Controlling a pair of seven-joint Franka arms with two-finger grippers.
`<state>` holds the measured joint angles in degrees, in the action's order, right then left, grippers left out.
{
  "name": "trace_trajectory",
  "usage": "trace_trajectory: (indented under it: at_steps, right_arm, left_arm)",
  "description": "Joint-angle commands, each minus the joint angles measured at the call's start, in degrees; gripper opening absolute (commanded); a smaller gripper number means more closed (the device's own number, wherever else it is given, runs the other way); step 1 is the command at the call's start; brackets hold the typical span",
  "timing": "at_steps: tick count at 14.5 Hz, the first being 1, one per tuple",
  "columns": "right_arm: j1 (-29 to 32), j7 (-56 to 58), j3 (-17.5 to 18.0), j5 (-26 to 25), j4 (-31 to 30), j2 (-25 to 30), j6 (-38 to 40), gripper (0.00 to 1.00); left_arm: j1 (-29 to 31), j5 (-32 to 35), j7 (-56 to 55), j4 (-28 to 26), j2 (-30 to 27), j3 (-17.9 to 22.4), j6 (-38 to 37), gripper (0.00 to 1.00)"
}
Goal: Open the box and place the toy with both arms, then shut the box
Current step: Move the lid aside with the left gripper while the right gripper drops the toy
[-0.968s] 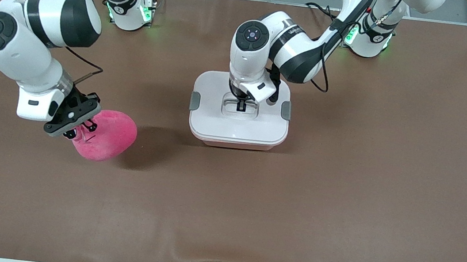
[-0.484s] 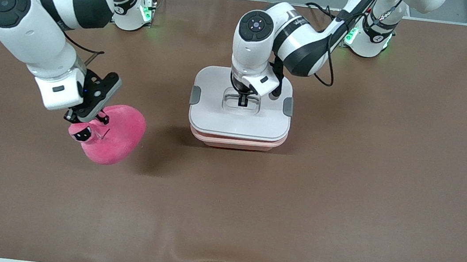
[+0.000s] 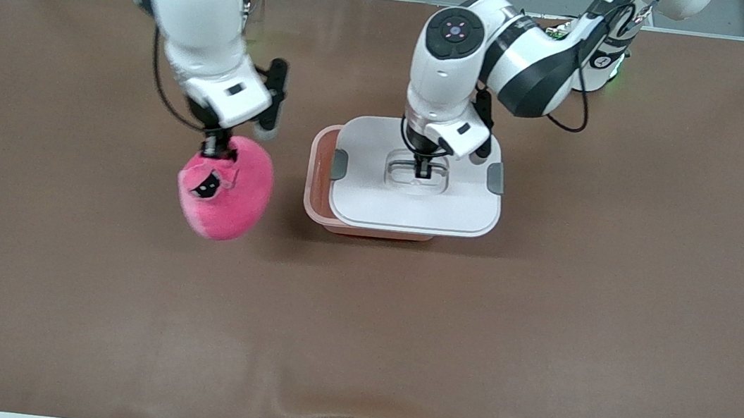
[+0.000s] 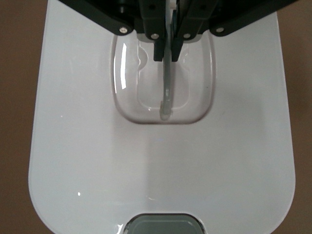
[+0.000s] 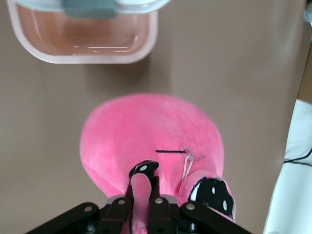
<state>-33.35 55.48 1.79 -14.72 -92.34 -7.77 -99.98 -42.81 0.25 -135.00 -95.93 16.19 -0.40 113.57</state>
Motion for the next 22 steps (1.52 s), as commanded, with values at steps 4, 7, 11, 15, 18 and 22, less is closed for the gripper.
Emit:
trace_trajectory:
  at_steps: [4, 7, 11, 15, 18, 22]
  right_arm:
    - [-13.39, -9.25, -0.82, -10.23, 7.42, -5.75, 9.52, 0.0]
    - [-16.04, -9.25, -0.73, -12.26, 11.82, -10.32, 12.97, 0.0]
    - [-18.5, -9.95, -0.82, -12.26, 12.01, -12.88, 13.15, 0.0]
    - [-19.82, -11.35, -0.82, -12.17, 12.18, -14.81, 13.06, 0.0]
    - [-21.93, -13.47, -0.82, -12.35, 12.27, -15.95, 12.97, 0.0]
    - [-22.81, -15.84, -0.82, -12.52, 13.5, -17.71, 12.71, 0.22]
  left_arm:
    - [6.15, 0.89, 4.56, -5.92, -8.27, -0.65, 0.42, 0.0]
    - [8.62, 0.89, 7.64, -8.12, -10.82, -0.65, 0.34, 0.0]
    - [12.65, 0.28, 12.82, -9.18, -13.02, -0.74, 0.16, 0.0]
    - [17.31, -0.6, 18.19, -11.47, -15.75, -0.83, -0.01, 0.0]
    - [20.21, -2.36, 22.05, -12.17, -16.8, -0.74, -0.1, 0.0]
    - [22.68, -3.5, 24.95, -12.52, -17.24, -0.66, -0.19, 0.0]
